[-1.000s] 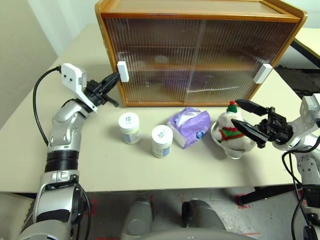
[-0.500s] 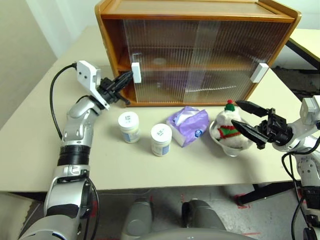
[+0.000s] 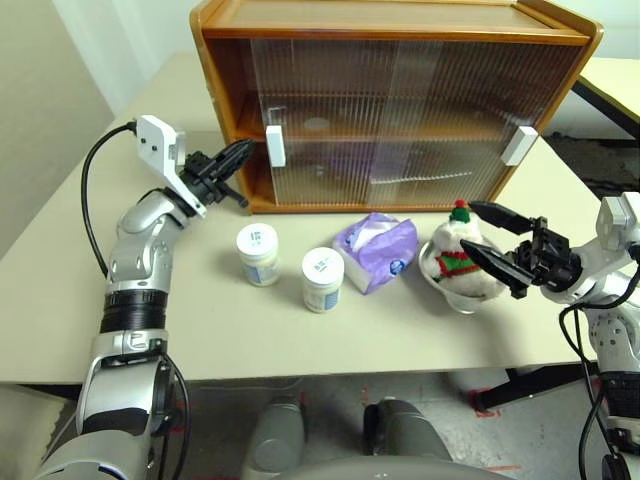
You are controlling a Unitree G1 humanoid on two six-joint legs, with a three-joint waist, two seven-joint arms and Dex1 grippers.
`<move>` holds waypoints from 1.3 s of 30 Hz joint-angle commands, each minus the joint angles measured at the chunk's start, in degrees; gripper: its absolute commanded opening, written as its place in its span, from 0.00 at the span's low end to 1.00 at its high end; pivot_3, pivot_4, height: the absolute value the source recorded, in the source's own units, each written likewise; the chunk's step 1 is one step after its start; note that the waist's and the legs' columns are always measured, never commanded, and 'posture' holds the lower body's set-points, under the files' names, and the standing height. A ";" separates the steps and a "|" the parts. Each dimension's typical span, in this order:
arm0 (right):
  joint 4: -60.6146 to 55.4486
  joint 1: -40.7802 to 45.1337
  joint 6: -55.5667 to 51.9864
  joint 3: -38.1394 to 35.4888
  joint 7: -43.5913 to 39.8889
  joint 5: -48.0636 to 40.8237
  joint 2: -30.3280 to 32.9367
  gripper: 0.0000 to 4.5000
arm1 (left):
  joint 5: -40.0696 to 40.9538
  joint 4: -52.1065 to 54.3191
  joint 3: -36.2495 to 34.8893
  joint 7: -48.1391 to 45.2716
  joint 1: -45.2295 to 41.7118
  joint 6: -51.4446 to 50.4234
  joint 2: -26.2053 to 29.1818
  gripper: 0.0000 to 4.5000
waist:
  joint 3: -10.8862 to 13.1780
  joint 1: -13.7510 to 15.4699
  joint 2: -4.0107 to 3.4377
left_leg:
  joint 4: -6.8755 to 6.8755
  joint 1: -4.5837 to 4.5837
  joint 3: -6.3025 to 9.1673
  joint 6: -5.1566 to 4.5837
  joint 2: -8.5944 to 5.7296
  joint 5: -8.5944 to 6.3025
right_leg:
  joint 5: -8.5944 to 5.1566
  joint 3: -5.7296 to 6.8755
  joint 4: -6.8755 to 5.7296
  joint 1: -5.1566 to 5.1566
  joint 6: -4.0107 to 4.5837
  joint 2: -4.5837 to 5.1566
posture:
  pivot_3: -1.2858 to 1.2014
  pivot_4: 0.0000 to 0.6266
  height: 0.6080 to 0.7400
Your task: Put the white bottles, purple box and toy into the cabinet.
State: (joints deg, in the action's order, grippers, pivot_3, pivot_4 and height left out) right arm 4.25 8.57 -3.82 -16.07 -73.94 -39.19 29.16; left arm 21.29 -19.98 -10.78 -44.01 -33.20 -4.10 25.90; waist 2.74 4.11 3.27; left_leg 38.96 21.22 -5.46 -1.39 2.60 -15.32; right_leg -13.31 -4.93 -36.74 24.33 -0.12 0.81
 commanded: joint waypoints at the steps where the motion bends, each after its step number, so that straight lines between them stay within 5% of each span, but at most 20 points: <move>1: -0.47 0.17 0.51 0.52 0.09 0.27 -0.03 1.00 | 0.18 0.30 0.88 0.18 -0.69 -1.16 -1.04 0.00 | 0.00 -0.02 0.00 | 0.00 0.00 0.00 0.00 0.00 0.00 | 0.00 0.00 0.00 0.00 0.00 0.00 | 0.57 0.00 1.00; 39: -6.90 -2.86 -1.09 -0.69 6.89 -3.20 -2.32 1.00 | -9.12 -27.19 12.76 -10.22 -22.53 6.05 -16.17 0.00 | -0.01 -2.16 0.01 | 0.03 0.09 0.16 -0.13 -0.65 0.07 | -0.11 -0.18 -0.06 -0.02 -0.24 0.05 | 0.55 0.00 1.00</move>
State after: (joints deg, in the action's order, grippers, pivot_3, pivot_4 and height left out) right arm -1.85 6.05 -4.53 -16.38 -67.25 -41.95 26.35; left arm 13.30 -46.06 1.19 -53.57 -54.69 1.20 10.06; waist 2.72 1.95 3.28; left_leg 38.99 21.31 -5.29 -1.51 1.95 -15.25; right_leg -13.43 -5.12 -36.81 24.31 -0.35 0.86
